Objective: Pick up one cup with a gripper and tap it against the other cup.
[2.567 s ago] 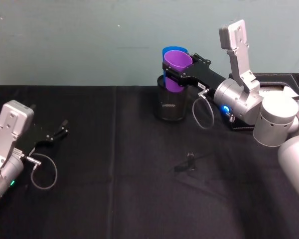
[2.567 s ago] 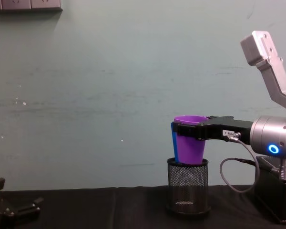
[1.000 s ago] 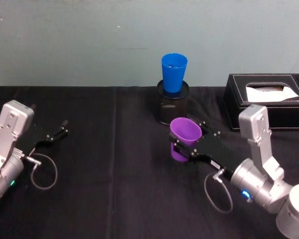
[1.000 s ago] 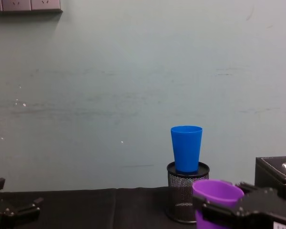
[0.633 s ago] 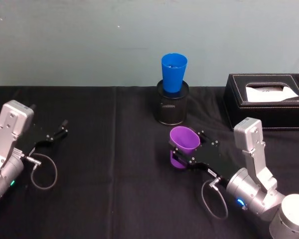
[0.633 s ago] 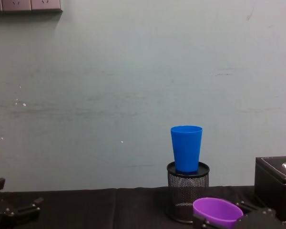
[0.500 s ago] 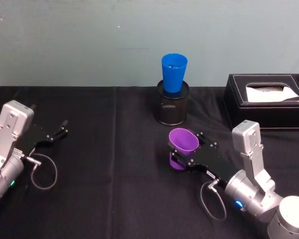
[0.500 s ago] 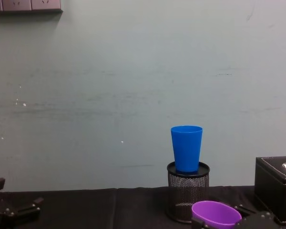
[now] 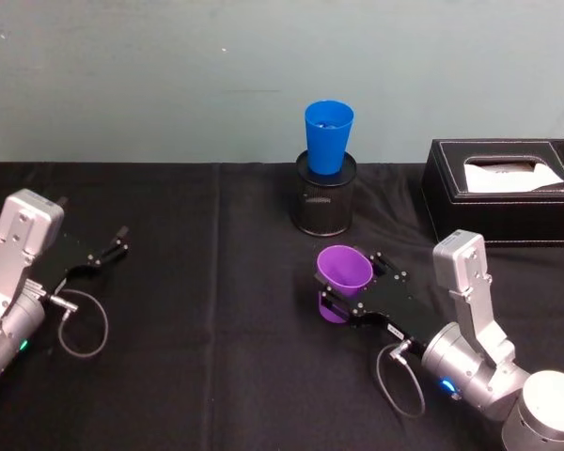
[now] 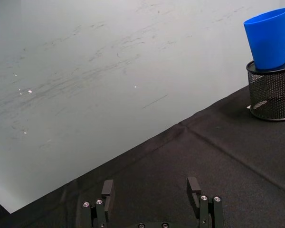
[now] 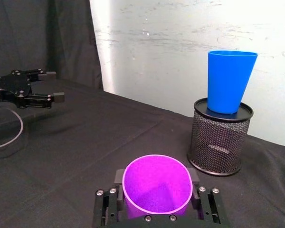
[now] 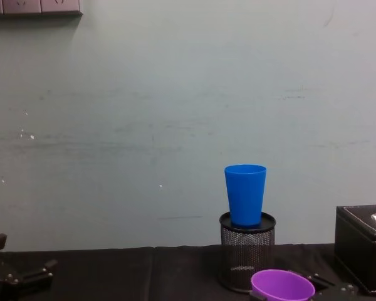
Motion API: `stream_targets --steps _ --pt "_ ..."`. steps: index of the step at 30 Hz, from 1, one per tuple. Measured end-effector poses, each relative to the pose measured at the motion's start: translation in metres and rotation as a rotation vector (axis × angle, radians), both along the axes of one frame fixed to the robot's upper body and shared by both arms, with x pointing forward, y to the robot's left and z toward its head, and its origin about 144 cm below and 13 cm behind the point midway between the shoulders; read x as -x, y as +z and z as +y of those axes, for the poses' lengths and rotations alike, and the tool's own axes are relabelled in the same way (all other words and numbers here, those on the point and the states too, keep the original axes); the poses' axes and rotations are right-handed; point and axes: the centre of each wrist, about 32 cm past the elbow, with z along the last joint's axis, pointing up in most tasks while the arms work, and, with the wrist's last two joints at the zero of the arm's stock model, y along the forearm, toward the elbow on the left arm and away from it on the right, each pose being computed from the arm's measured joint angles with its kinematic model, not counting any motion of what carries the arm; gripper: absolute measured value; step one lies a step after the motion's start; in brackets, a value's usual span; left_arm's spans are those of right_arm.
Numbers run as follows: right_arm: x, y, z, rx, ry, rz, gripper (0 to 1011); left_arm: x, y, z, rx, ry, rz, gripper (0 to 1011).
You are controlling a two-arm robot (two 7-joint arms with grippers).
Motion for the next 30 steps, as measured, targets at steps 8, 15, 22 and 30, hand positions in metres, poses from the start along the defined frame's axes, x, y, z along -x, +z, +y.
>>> stream_targets --steps 8,15,22,30 --pt "0.000 0.001 0.000 -0.001 0.001 -0.002 953 0.000 0.000 0.000 0.000 0.000 0.000 1000" --pt "0.002 0.017 0.001 -0.010 0.000 -0.039 1002 0.000 0.000 0.000 0.000 0.000 0.000 1000" --pt "0.008 0.034 -0.002 -0.046 -0.039 -0.078 1000 0.000 0.000 0.000 0.000 0.000 0.000 1000" --pt "0.016 0.034 -0.008 -0.071 -0.208 -0.085 1002 0.000 0.000 0.000 0.000 0.000 0.000 1000"
